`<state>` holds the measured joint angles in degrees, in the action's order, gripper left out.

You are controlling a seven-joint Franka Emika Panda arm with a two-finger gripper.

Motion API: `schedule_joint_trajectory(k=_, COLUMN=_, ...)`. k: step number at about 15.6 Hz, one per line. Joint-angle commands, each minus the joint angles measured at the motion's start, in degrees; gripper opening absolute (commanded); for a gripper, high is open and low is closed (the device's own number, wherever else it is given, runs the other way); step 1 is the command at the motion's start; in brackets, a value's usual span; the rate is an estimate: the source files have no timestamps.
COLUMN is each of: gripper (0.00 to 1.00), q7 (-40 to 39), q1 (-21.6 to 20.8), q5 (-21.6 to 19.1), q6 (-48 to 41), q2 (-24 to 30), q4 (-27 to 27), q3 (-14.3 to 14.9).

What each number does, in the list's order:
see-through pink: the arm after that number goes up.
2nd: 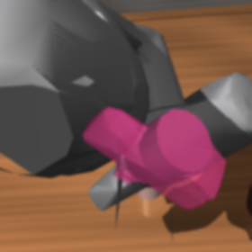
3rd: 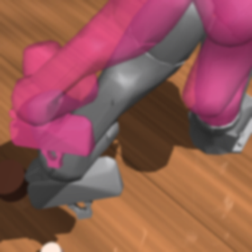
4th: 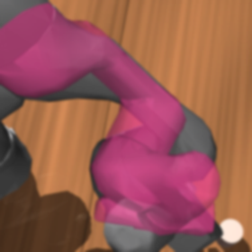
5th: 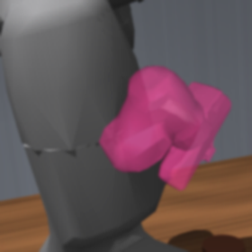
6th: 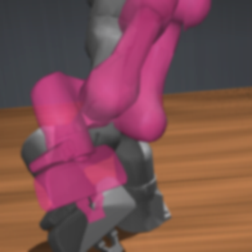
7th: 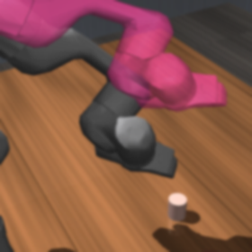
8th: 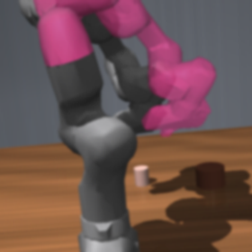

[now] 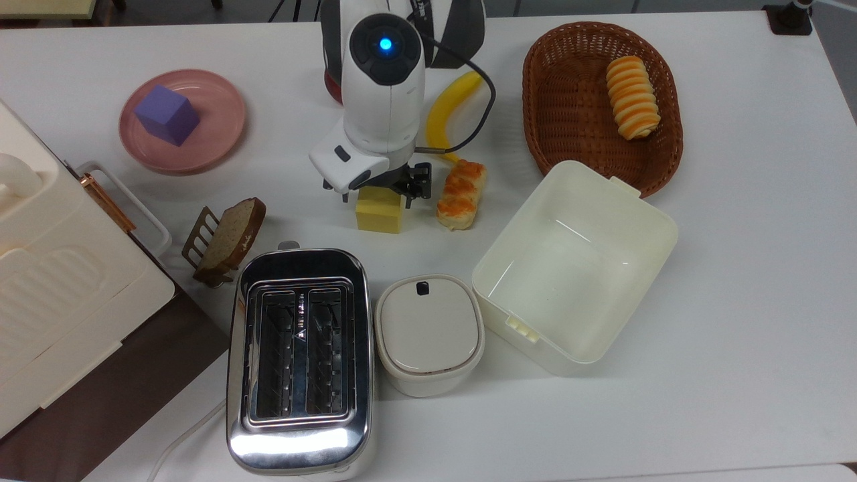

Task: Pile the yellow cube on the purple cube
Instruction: 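Close the gripper on the yellow cube and lift it, then carry the yellow cube over the purple cube on the pink plate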

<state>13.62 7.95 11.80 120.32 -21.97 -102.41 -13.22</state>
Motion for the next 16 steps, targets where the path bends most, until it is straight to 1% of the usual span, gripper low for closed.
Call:
schedule_joint_trajectory(k=1, gripper=1.0, q7=1.41, q1=-0.3, q5=1.73, q6=1.59, q2=0.0, q4=-0.86, q3=0.47)
schedule_joint_trajectory(k=3, gripper=1.0, q7=1.68, q1=-0.3, q5=1.82, q6=1.67, q2=-0.09, q4=-0.86, q3=0.47)
schedule_joint_trajectory(k=4, gripper=0.73, q7=1.68, q1=-0.31, q5=2.08, q6=1.67, q2=-0.09, q4=-0.95, q3=0.47)
schedule_joint_trajectory(k=5, gripper=0.31, q7=2.03, q1=-0.31, q5=2.17, q6=1.67, q2=-0.09, q4=-0.86, q3=0.47)
schedule_joint_trajectory(k=6, gripper=0.12, q7=3.25, q1=-0.22, q5=2.26, q6=1.93, q2=-0.17, q4=-0.86, q3=0.47)
schedule_joint_trajectory(k=8, gripper=0.06, q7=4.84, q1=-0.3, q5=2.69, q6=2.46, q2=-0.44, q4=-0.86, q3=0.47)
schedule_joint_trajectory(k=10, gripper=0.06, q7=4.93, q1=-0.22, q5=2.96, q6=2.2, q2=0.17, q4=-0.78, q3=0.47)
schedule_joint_trajectory(k=11, gripper=0.06, q7=5.02, q1=0.3, q5=2.87, q6=1.85, q2=1.4, q4=-0.69, q3=0.47)
schedule_joint_trajectory(k=13, gripper=0.06, q7=5.63, q1=2.32, q5=2.44, q6=0.98, q2=5.52, q4=-0.86, q3=0.38)
schedule_joint_trajectory(k=15, gripper=0.06, q7=5.81, q1=4.25, q5=2.17, q6=-3.05, q2=9.47, q4=-0.6, q3=0.38)
schedule_joint_trajectory(k=16, gripper=0.06, q7=5.63, q1=5.57, q5=2.0, q6=-5.25, q2=12.36, q4=-0.69, q3=0.38)
